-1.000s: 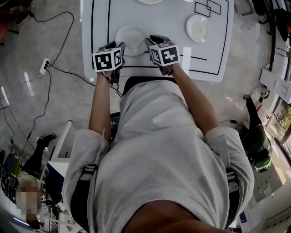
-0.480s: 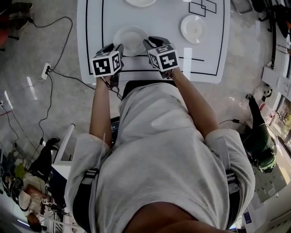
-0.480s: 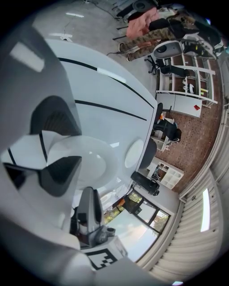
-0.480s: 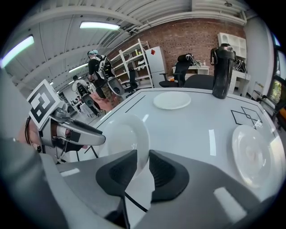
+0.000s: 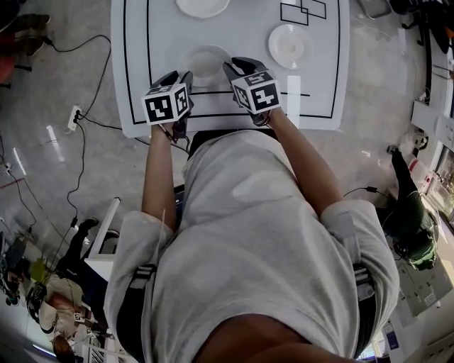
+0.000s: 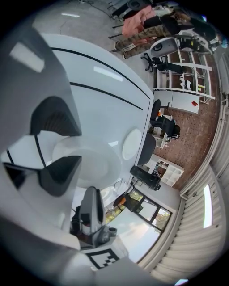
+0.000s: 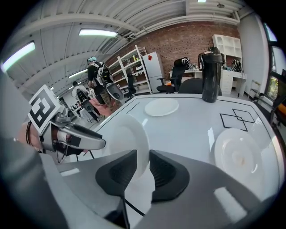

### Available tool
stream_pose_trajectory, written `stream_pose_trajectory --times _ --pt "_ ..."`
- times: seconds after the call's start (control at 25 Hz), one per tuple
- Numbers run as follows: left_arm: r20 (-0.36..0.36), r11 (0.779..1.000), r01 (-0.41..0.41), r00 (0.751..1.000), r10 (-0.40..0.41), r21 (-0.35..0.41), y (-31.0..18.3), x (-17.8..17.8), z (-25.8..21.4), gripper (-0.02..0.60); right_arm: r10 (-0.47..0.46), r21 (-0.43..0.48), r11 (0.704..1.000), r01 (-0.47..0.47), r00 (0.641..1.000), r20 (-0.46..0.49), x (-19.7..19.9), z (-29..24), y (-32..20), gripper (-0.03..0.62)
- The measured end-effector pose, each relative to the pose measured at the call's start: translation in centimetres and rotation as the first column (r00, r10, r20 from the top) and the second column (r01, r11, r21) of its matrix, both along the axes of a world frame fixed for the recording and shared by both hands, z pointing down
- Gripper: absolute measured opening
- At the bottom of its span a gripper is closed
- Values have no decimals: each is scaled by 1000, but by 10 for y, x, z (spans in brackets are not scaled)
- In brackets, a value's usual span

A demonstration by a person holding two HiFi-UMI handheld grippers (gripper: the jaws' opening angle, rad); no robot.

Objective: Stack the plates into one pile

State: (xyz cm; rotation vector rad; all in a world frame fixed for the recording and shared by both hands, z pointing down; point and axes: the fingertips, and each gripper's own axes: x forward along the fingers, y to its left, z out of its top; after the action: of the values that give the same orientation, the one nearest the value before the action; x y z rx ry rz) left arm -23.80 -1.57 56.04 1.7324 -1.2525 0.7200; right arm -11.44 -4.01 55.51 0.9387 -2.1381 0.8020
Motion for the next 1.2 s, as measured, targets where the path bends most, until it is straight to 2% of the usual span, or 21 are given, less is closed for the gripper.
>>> stream_pose_trajectory --times 0.56,0.92,1.2 --pt "2 998 -59 998 59 14 -12 23 -6 133 52 18 998 -52 999 5 25 -9 -5 86" --pt "-6 993 -117 993 117 32 -23 53 -15 126 122 18 992 -122 993 10 56 -15 -12 84" --pt "3 988 -150 989 150 35 -25 69 -19 126 136 35 990 -136 991 12 72 -22 -11 87"
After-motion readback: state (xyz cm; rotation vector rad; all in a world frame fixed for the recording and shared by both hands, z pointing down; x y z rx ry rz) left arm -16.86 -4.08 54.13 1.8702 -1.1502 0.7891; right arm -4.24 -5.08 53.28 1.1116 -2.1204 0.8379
